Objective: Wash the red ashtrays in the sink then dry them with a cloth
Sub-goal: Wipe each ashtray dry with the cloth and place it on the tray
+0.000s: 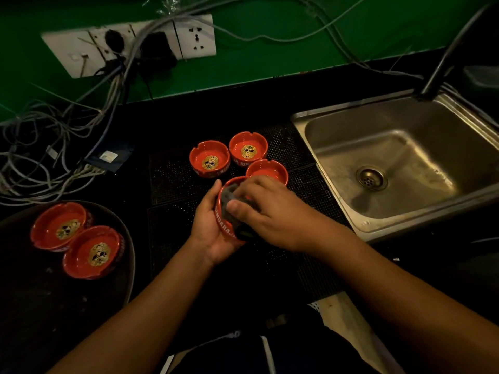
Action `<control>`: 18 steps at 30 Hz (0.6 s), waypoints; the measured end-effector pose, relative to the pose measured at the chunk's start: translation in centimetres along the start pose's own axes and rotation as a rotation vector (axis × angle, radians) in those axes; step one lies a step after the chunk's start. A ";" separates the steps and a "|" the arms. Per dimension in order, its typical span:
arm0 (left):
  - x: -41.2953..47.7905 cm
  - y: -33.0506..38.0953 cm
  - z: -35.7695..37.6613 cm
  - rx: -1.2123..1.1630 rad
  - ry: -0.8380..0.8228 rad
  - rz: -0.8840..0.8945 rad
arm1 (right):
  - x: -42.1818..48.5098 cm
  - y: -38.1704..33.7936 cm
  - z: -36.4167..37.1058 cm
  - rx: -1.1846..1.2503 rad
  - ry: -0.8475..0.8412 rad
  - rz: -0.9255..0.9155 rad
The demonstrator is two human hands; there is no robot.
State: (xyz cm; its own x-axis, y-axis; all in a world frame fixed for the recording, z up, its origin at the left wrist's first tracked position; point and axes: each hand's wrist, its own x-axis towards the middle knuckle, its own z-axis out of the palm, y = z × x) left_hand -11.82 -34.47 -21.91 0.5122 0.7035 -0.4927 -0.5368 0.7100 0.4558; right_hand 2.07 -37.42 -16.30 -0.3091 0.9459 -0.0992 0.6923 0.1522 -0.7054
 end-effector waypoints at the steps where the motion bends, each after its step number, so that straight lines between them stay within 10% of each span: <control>1: -0.1 -0.1 0.0 -0.011 0.014 0.013 | 0.2 -0.1 -0.2 0.084 0.040 0.008; 5: -0.6 0.1 -1.3 0.025 0.124 0.021 | 0.8 2.6 -1.7 0.347 0.476 0.201; 11: -0.5 0.7 -0.8 0.188 0.132 -0.004 | 0.2 4.1 1.0 1.077 0.029 0.598; 18: 0.2 1.8 -0.6 0.555 0.334 0.017 | -0.5 5.6 2.7 1.249 -0.065 0.591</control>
State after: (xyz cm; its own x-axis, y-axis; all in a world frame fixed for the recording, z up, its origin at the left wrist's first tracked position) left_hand -13.09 -33.08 -21.64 0.2224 0.7306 -0.6456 -0.0704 0.6725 0.7367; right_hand 4.35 -37.78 -22.12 -0.2302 0.7592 -0.6088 -0.2971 -0.6506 -0.6989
